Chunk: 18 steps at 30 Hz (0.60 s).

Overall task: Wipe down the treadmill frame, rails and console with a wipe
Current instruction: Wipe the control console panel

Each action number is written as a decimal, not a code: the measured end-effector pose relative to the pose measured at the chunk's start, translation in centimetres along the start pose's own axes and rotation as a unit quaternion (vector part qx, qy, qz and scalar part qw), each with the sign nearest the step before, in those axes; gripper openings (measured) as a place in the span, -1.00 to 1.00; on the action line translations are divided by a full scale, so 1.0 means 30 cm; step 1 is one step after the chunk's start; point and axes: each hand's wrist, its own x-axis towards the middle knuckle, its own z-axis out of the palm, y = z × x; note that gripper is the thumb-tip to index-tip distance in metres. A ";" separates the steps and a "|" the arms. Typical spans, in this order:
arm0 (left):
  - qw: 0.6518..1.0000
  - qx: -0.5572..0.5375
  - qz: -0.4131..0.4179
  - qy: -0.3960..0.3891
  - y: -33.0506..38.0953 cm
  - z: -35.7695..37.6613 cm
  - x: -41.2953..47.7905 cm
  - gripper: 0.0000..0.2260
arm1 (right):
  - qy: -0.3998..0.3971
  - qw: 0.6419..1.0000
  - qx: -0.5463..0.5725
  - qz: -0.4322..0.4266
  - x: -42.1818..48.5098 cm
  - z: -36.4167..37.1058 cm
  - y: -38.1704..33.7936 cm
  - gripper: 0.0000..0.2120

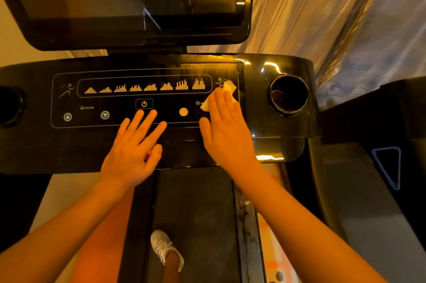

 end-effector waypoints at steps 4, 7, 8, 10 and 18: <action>1.000 0.000 0.001 0.004 -0.001 -0.002 -0.002 -0.56 | 0.014 0.999 0.038 0.019 -0.040 0.014 -0.016 -0.45; 1.000 -0.004 0.006 0.008 0.001 -0.001 0.002 -0.56 | 0.000 0.997 0.064 0.030 -0.278 0.051 -0.034 -0.39; 1.000 -0.004 0.006 0.009 0.001 -0.001 0.004 -0.56 | -0.003 0.998 0.059 0.030 -0.326 0.066 -0.029 -0.37; 1.000 -0.001 0.006 0.008 -0.003 0.001 0.001 -0.56 | -0.005 0.999 0.043 0.027 -0.327 0.089 -0.016 -0.36; 1.000 0.004 0.001 0.003 -0.002 -0.001 -0.002 -0.55 | 0.009 0.998 0.032 0.047 -0.174 0.042 -0.033 -0.34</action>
